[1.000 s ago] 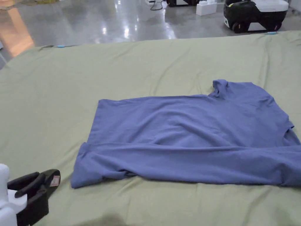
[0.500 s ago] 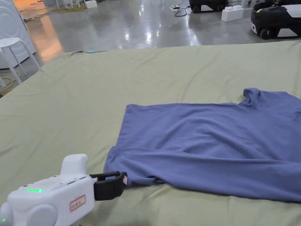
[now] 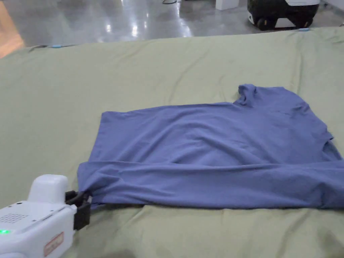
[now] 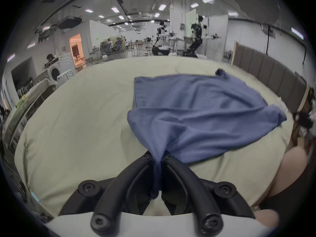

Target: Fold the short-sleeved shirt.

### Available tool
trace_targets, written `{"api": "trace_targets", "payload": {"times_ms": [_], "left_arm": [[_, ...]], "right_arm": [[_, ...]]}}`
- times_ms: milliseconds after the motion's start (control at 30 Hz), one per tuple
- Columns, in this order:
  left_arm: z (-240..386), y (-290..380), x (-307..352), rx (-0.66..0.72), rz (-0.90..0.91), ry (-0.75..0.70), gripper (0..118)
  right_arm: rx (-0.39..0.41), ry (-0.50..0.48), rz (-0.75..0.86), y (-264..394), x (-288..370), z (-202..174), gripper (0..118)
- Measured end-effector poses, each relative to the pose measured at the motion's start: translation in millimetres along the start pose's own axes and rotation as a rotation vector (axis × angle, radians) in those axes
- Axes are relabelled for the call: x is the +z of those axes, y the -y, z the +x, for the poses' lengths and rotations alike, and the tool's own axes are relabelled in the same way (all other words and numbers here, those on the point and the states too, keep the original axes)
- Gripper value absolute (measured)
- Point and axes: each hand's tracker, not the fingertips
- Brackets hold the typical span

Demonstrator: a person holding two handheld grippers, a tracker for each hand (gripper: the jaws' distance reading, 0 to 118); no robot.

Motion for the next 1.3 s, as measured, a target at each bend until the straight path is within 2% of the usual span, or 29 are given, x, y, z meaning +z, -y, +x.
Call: {"api": "trace_targets", "payload": {"times_ms": [33, 67, 100, 133, 200, 233, 367, 400, 433, 467, 500, 567, 633, 733, 867, 967, 1067, 1100, 1167, 1200, 1233, 1267, 1300], "left_arm": [[-2, -3, 5, 0.018, 0.016, 0.015, 6], [-2, -6, 11, 0.024, 0.021, 0.026, 6], [-1, -9, 15, 0.015, 0.022, 0.027, 6], [0, -11, 18, 0.006, 0.033, 0.026, 6], [10, -16, 23, -0.025, 0.04, 0.025, 6], [11, -17, 23, -0.028, 0.04, 0.025, 6], [18, -19, 19, -0.029, 0.025, 0.022, 6], [19, -18, 19, -0.03, 0.019, 0.018, 6], [20, -17, 19, -0.031, 0.012, 0.018, 6], [19, -16, 18, -0.033, 0.005, 0.02, 6], [20, -15, 18, -0.035, -0.001, 0.021, 6], [20, -13, 20, -0.036, -0.014, 0.023, 6], [13, -15, 25, -0.005, -0.018, 0.039, 6], [3, -19, 41, 0.04, -0.001, 0.072, 6], [-14, -16, 71, 0.049, -0.005, 0.156, 6], [-23, -1, 89, 0.036, -0.038, 0.178, 6], [-33, 23, 90, 0.082, -0.081, 0.219, 7], [-33, 30, 86, 0.103, -0.111, 0.221, 14], [-33, 45, 75, 0.134, -0.16, 0.201, 18], [-32, 51, 73, 0.136, -0.167, 0.145, 30], [-32, 57, 73, 0.14, -0.18, 0.082, 62], [-36, 62, 75, 0.149, -0.184, 0.054, 101], [-41, 65, 81, 0.168, -0.166, 0.082, 118]], "right_arm": [[-0.01, 0.015, -0.017, 3, -4, 8, 16], [-0.034, 0.01, -0.039, 5, -9, 17, 39], [-0.054, 0.022, -0.048, 7, -15, 25, 91], [-0.069, 0.028, -0.065, 8, -21, 32, 91], [-0.082, 0.063, -0.145, 15, -37, 52, 113], [-0.075, 0.054, -0.121, 16, -41, 56, 118], [-0.037, 0.068, -0.24, 27, -80, 81, 113], [-0.037, 0.042, -0.259, 29, -85, 82, 96], [-0.05, -0.008, -0.27, 31, -90, 80, 56], [-0.094, -0.074, -0.255, 32, -93, 78, 34], [-0.087, 0.011, -0.229, 31, -90, 76, 31], [-0.122, -0.087, -0.216, 28, -87, 82, 18], [-0.175, -0.068, -0.188, 24, -79, 88, 18], [-0.187, -0.093, -0.174, 15, -57, 94, 17], [-0.147, -0.121, -0.168, 2, -12, 83, 17], [-0.078, -0.136, -0.21, 8, 13, 75, 17], [-0.056, -0.129, -0.26, 30, 15, 67, 17], [-0.048, -0.122, -0.29, 36, 12, 63, 17], [-0.053, -0.077, -0.342, 53, 2, 58, 17], [-0.077, -0.06, -0.356, 58, 1, 58, 18], [-0.094, -0.041, -0.363, 61, 1, 57, 23], [-0.096, 0.032, -0.352, 63, 3, 58, 40], [-0.094, 0.078, -0.326, 63, 8, 59, 80]]}}
